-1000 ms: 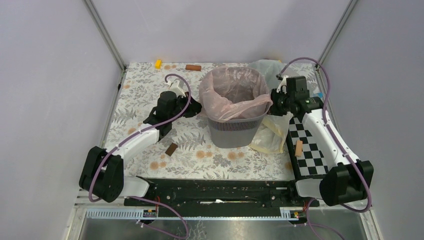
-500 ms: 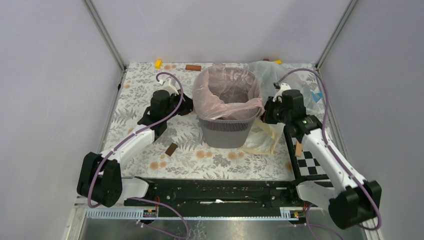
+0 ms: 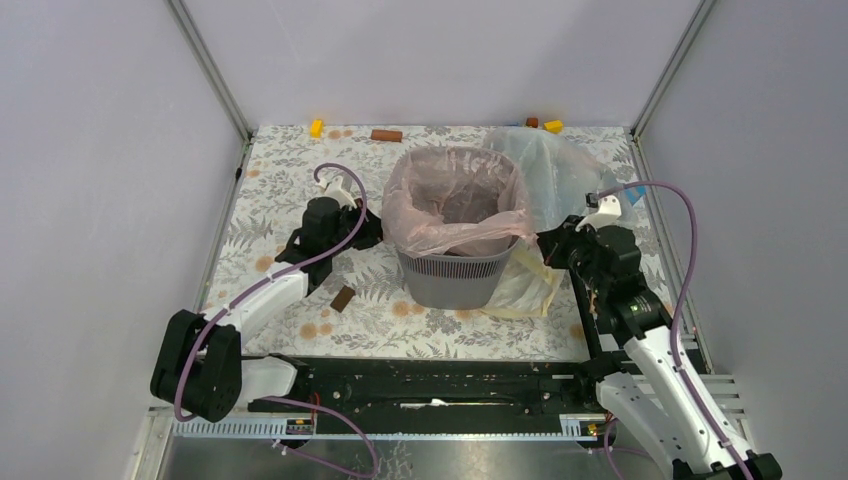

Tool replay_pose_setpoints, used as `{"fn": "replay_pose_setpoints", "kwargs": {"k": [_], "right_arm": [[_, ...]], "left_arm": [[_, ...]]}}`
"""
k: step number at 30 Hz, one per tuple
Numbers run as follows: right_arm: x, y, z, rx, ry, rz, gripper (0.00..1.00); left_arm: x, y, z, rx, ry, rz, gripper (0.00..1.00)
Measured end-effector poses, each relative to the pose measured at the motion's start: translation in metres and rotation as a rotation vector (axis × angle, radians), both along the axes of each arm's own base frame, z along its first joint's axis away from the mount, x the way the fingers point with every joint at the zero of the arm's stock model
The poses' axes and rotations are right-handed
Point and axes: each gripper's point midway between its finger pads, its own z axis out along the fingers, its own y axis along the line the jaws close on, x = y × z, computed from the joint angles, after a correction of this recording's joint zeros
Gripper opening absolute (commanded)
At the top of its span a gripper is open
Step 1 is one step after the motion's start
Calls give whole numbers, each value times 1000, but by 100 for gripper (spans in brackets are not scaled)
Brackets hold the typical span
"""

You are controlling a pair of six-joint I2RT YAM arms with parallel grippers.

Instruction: Put the trash bags into the trash bin

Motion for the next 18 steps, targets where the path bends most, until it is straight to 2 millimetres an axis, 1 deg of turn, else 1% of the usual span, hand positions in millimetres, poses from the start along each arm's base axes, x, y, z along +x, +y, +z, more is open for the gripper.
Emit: {"fn": "replay_pose_setpoints", "kwargs": {"k": [2, 4, 6, 8, 9, 10, 11, 12, 13, 15, 18], "right_arm": [[0, 4, -4, 20, 5, 14, 0], [0, 10, -18, 45, 29, 30, 0], [0, 19, -37, 77, 73, 60, 0], [3, 28, -47, 100, 103, 94, 0], [6, 32, -49, 107, 110, 111, 2], [8, 36, -49, 111, 117, 121, 13], [11, 38, -49, 112, 122, 131, 27], [12, 39, -50, 108, 127, 135, 37], [12, 38, -50, 104, 128, 133, 41], [8, 33, -51, 82, 128, 120, 43], [2, 20, -40, 57, 85, 74, 56]], "left_arm": [[-1, 1, -4, 6, 7, -1, 0], [-1, 1, -6, 7, 11, 0, 0], [-1, 0, -7, 6, 12, -4, 0], [-2, -1, -7, 4, 14, -11, 1], [-3, -2, -7, 2, 15, -16, 3], [-4, -2, -7, 1, 17, -18, 7], [-4, -2, -7, 2, 18, -19, 10], [-5, -1, -6, 5, 17, -19, 14], [-6, 0, -5, 10, 15, -17, 17], [-8, 3, -2, 19, 8, -7, 27], [-14, 10, 13, 24, -16, 16, 42]]}}
